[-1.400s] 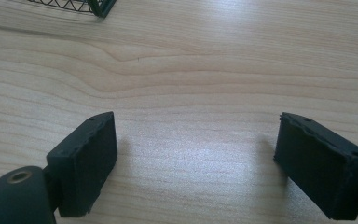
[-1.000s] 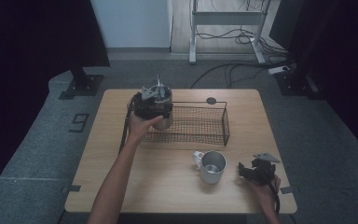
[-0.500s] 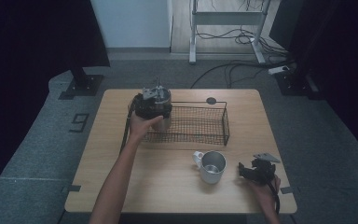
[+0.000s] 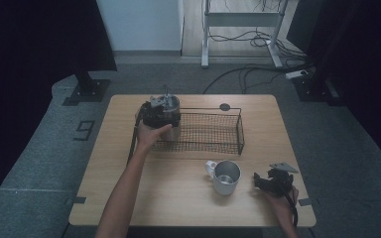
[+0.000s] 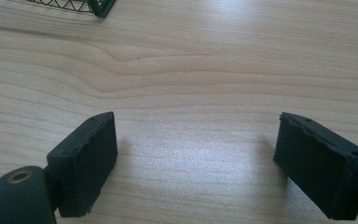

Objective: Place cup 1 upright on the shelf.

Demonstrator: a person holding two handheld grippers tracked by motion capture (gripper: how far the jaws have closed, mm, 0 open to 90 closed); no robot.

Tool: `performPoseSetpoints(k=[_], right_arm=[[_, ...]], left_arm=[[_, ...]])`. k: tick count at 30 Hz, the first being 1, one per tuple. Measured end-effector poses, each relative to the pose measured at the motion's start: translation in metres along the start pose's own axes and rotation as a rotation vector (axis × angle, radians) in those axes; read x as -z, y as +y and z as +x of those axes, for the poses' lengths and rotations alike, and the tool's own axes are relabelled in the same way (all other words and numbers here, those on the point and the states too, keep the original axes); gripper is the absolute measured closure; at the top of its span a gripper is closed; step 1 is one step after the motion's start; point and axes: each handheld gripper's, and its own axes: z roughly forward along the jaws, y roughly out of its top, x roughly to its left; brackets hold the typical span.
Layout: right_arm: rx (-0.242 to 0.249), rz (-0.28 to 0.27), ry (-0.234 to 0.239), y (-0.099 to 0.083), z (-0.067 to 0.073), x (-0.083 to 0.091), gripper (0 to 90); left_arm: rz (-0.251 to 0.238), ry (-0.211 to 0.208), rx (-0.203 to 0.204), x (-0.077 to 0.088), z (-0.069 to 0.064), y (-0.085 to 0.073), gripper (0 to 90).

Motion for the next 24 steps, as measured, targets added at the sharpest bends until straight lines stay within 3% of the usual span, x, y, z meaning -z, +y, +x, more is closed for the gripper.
performPoseSetpoints(k=[24], right_arm=[[0.000, 0.000, 0.000, 0.000, 0.000, 0.000, 12.7]], left_arm=[[0.035, 0.002, 0.010, -0.015, -0.002, -0.014, 4.1]])
